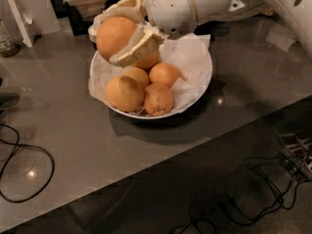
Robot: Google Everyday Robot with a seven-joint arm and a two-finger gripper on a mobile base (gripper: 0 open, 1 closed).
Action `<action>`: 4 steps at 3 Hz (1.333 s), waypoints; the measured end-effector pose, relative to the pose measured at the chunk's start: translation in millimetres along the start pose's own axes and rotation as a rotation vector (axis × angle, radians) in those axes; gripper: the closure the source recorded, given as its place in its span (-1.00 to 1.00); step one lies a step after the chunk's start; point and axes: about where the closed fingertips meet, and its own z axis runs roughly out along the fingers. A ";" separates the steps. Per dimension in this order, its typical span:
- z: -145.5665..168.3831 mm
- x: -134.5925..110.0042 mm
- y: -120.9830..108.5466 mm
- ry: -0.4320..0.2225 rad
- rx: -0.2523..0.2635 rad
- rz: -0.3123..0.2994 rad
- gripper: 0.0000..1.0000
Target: Pick orange from white bowl
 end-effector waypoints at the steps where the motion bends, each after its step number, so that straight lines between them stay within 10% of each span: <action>1: -13.1 -27.6 26.9 0.181 0.050 0.022 1.00; 4: -56.2 0.6 81.5 0.188 0.094 0.193 1.00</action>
Offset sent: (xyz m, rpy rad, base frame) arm -0.0847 -0.0844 -0.0005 -0.1535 0.0922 -0.3308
